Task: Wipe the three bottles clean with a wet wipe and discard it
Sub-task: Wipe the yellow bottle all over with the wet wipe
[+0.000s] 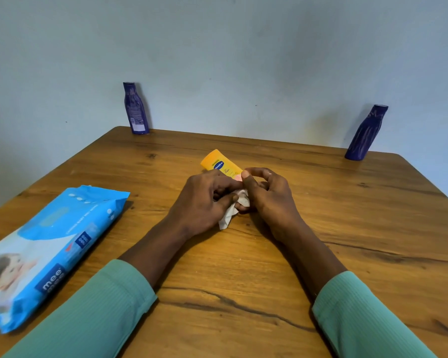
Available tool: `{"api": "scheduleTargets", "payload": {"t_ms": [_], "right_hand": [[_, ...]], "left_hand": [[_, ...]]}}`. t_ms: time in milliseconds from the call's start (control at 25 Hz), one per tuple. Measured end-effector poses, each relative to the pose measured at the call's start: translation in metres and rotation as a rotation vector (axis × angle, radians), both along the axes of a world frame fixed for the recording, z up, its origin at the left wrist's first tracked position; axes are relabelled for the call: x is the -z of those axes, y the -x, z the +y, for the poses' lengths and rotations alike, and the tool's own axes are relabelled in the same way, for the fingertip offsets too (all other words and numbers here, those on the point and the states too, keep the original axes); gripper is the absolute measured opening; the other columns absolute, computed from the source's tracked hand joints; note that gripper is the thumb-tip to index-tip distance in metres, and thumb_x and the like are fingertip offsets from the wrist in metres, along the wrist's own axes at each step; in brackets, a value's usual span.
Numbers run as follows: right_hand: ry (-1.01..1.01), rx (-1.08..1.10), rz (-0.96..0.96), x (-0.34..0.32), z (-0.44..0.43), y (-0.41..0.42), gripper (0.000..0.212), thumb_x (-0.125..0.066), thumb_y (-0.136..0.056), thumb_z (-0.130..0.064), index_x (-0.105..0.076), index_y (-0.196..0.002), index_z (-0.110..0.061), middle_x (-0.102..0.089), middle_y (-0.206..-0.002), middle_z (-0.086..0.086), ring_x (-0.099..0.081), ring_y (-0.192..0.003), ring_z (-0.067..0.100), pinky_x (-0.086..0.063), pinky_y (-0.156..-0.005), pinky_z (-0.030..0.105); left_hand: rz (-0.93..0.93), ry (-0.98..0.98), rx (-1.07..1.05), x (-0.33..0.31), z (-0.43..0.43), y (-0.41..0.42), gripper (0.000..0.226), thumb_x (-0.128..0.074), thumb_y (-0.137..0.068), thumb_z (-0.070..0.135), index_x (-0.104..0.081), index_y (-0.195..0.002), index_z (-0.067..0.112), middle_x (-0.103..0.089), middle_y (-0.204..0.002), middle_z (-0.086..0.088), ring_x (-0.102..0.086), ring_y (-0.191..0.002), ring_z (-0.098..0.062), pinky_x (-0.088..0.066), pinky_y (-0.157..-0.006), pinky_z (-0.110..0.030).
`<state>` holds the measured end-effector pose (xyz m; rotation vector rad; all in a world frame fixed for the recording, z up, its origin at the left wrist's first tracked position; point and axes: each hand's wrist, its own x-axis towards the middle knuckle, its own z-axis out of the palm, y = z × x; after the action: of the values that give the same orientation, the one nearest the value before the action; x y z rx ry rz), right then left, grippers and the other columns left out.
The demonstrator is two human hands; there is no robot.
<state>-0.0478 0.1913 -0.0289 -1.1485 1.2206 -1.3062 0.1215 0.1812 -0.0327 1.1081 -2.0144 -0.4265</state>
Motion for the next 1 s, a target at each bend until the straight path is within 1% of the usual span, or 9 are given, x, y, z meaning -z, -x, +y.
{"api": "scheduleTargets", "payload": {"t_ms": [120, 240, 320, 400, 440, 560, 680, 800, 1000], "right_hand": [[-0.064, -0.046, -0.108, -0.005, 0.000, 0.003, 0.036, -0.063, -0.103, -0.014, -0.056, -0.137, -0.006, -0.073, -0.079, 0.018, -0.066, -0.059, 0.022, -0.061, -0.059, 0.033], [-0.138, -0.180, -0.179, -0.010, 0.002, 0.006, 0.041, -0.063, -0.102, -0.010, -0.053, -0.142, -0.011, -0.075, -0.084, 0.025, -0.067, -0.061, 0.024, -0.059, -0.057, 0.031], [-0.161, -0.265, -0.234, -0.012, 0.004, 0.006, 0.041, -0.060, -0.103, -0.009, -0.051, -0.143, -0.015, -0.076, -0.091, 0.025, -0.071, -0.066, 0.025, -0.061, -0.058, 0.028], [-0.157, -0.280, -0.301, -0.012, 0.004, 0.005, 0.037, -0.049, -0.106, -0.004, -0.051, -0.141, -0.015, -0.074, -0.093, 0.025, -0.069, -0.068, 0.025, -0.060, -0.058, 0.028], [-0.152, -0.270, -0.346, -0.013, 0.003, 0.005, 0.036, -0.042, -0.106, -0.001, -0.053, -0.138, -0.013, -0.071, -0.095, 0.024, -0.067, -0.069, 0.025, -0.058, -0.057, 0.029], [-0.103, -0.227, -0.344, -0.012, 0.004, 0.003, 0.032, -0.037, -0.100, -0.005, -0.060, -0.123, -0.007, -0.059, -0.094, 0.020, -0.054, -0.065, 0.019, -0.039, -0.054, 0.032], [-0.089, -0.273, -0.259, -0.012, 0.006, 0.006, 0.029, -0.039, -0.107, -0.020, -0.065, -0.117, -0.011, -0.054, -0.080, 0.008, -0.045, -0.058, 0.013, -0.027, -0.051, 0.028], [-0.147, -0.315, -0.262, -0.014, 0.007, 0.010, 0.038, -0.036, -0.109, -0.020, -0.067, -0.129, -0.016, -0.054, -0.076, 0.004, -0.041, -0.056, 0.012, -0.024, -0.054, 0.028], [-0.185, -0.390, -0.171, -0.015, 0.006, 0.012, 0.039, -0.035, -0.111, -0.025, -0.061, -0.139, -0.022, -0.050, -0.080, 0.005, -0.040, -0.058, 0.012, -0.031, -0.050, 0.025]], "left_hand": [[0.078, 0.017, -0.112, -0.001, -0.008, -0.008, 0.028, -0.080, -0.091, 0.019, -0.080, -0.118, 0.024, -0.072, -0.112, 0.010, -0.069, -0.094, 0.002, -0.057, -0.078, -0.014], [0.188, 0.018, -0.272, -0.005, -0.018, -0.020, 0.029, -0.078, -0.093, 0.017, -0.078, -0.120, 0.025, -0.073, -0.124, 0.002, -0.070, -0.099, -0.002, -0.059, -0.079, -0.014], [0.288, -0.023, -0.243, -0.006, -0.018, -0.021, 0.028, -0.077, -0.094, 0.015, -0.078, -0.121, 0.023, -0.074, -0.126, 0.001, -0.071, -0.103, -0.004, -0.063, -0.082, -0.022], [0.372, -0.057, -0.143, -0.007, -0.010, -0.014, 0.024, -0.077, -0.093, 0.015, -0.080, -0.117, 0.019, -0.075, -0.119, 0.004, -0.073, -0.104, -0.006, -0.065, -0.084, -0.034], [0.374, -0.048, -0.077, -0.007, -0.004, -0.008, 0.023, -0.078, -0.092, 0.013, -0.081, -0.115, 0.017, -0.075, -0.114, 0.005, -0.073, -0.103, -0.009, -0.064, -0.085, -0.036], [0.303, 0.016, 0.102, -0.006, 0.013, 0.009, 0.028, -0.081, -0.088, 0.007, -0.081, -0.115, 0.015, -0.071, -0.106, 0.000, -0.072, -0.101, -0.015, -0.062, -0.085, -0.029], [0.276, 0.159, 0.035, -0.010, 0.009, 0.009, 0.032, -0.079, -0.089, 0.005, -0.079, -0.118, 0.016, -0.068, -0.105, 0.001, -0.070, -0.099, -0.014, -0.062, -0.080, -0.027], [0.361, 0.219, -0.161, -0.017, -0.004, -0.012, 0.034, -0.077, -0.091, 0.006, -0.076, -0.122, 0.019, -0.068, -0.110, 0.001, -0.066, -0.101, -0.004, -0.061, -0.078, -0.019], [0.479, 0.147, -0.286, -0.022, -0.010, -0.024, 0.031, -0.075, -0.095, 0.015, -0.075, -0.123, 0.026, -0.065, -0.118, 0.000, -0.062, -0.107, 0.006, -0.054, -0.076, -0.007]]}}
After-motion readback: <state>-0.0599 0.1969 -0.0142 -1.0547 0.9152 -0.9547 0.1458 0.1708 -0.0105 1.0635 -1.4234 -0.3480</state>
